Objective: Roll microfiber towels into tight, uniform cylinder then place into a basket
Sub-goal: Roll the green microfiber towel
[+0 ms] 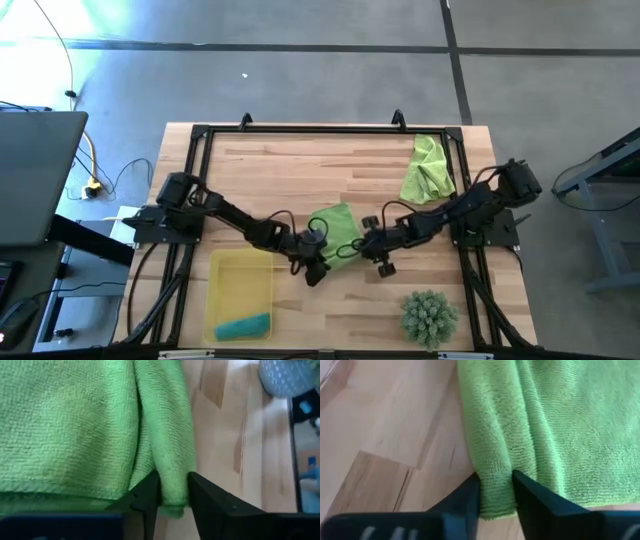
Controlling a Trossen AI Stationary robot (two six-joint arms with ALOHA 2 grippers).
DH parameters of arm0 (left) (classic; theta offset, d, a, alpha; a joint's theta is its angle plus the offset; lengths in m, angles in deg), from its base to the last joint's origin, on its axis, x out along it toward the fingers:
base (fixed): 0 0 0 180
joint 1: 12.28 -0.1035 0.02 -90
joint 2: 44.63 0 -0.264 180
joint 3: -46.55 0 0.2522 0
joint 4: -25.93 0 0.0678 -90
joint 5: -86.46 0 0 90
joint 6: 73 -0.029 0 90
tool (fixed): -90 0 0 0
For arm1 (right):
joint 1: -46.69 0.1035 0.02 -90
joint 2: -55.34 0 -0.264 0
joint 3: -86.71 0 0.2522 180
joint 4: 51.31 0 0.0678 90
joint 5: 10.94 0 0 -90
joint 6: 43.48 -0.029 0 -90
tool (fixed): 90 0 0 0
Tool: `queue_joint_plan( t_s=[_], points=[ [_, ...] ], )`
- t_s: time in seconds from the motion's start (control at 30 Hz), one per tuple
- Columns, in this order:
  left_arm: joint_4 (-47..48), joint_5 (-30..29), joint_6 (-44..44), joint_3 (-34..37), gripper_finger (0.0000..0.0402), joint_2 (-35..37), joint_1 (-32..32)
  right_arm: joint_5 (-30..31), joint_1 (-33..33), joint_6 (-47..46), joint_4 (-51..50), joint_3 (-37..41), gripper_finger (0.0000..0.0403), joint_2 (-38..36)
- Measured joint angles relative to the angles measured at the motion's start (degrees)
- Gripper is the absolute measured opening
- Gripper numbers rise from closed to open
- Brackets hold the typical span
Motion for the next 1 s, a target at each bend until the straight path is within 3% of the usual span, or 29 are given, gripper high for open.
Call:
queue_joint_plan(
  t_s=[0.27, 0.37, 0.57, 0.63, 0.8, 1.0],
  points=[
    [3.8, -1.5, -17.8, 0.1, 0.0117, 3.2, 0.2, -6.3, -2.7, -2.9, -0.5, 0.1, 0.0013, 0.0],
    [5.2, -3.8, -23.1, -0.1, 0.0117, 4.4, 0.2, -10.9, -4.0, -5.3, -0.8, 0.1, 0.0007, 0.0],
    [11.8, -11.7, -29.8, 0.0, 0.0117, 8.4, 1.5, -27.9, -8.3, -7.2, -1.0, 0.4, 0.0009, 0.2],
    [10.8, -13.9, -32.6, -0.1, 0.0117, 8.5, 2.4, -30.6, -9.8, -9.3, -0.7, 0.4, 0.0008, 0.3],
    [4.7, -15.6, -38.0, -0.2, 0.0117, 9.5, 5.3, -31.6, -12.2, -12.3, -0.6, 0.4, 0.0008, 0.3],
    [0.6, -19.6, -34.9, -0.2, 0.0125, 9.4, 6.6, -31.0, -13.6, -12.3, -0.1, 0.4, 0.0008, 0.2]
  ],
)
